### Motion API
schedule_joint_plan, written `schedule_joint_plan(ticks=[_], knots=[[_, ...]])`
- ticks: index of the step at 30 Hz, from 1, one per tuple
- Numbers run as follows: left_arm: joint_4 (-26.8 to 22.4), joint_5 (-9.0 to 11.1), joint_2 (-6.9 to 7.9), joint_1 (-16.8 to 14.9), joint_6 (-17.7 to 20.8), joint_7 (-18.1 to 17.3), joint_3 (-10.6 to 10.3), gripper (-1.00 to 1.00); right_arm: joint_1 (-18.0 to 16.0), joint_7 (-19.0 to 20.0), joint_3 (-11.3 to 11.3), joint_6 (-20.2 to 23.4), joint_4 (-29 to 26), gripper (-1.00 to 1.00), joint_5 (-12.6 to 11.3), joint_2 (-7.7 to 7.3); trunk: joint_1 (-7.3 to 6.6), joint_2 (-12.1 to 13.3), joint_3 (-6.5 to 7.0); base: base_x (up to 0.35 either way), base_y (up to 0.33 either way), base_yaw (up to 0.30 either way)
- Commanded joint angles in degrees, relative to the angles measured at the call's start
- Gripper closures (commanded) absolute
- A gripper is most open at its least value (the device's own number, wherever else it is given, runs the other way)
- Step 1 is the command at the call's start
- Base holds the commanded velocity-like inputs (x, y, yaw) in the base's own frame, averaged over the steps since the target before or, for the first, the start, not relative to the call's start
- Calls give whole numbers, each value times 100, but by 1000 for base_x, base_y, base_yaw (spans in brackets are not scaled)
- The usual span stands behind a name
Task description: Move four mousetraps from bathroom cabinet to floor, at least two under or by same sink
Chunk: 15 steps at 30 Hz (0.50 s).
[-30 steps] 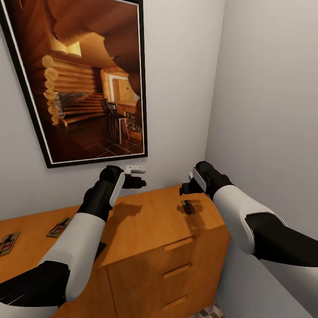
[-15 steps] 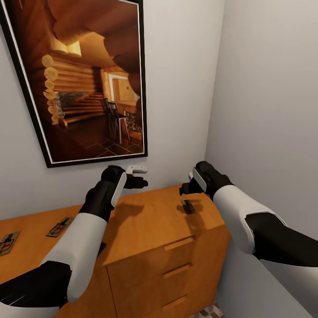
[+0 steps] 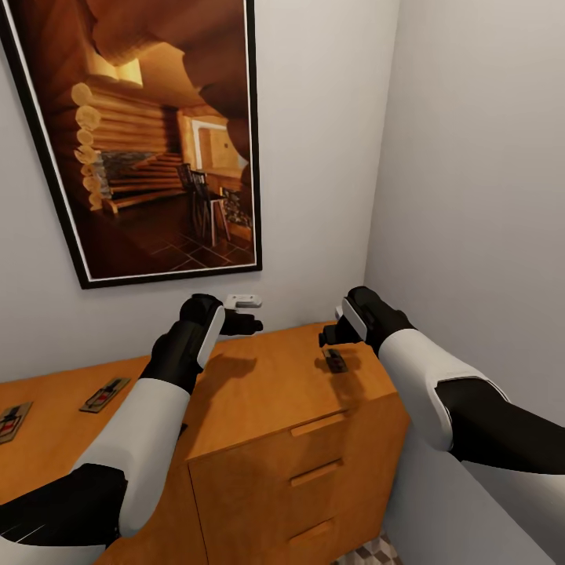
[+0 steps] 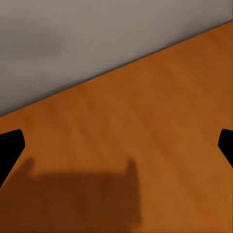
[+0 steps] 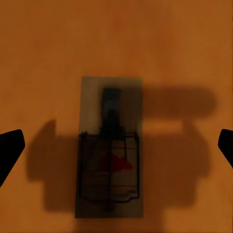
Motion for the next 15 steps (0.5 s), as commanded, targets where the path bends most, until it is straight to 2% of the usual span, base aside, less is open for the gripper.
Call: schedule_joint_plan(ticks=[1, 15], knots=[[-5, 12, 0, -4, 23, -1, 0, -100, -4, -2, 32, 25, -6, -100, 0, -2, 22, -45, -25, 0, 0, 0], [-24, 13, 0, -4, 23, 5, 0, -100, -4, 0, 32, 27, -6, -100, 8, -2, 330, -607, -276, 0, 0, 0]])
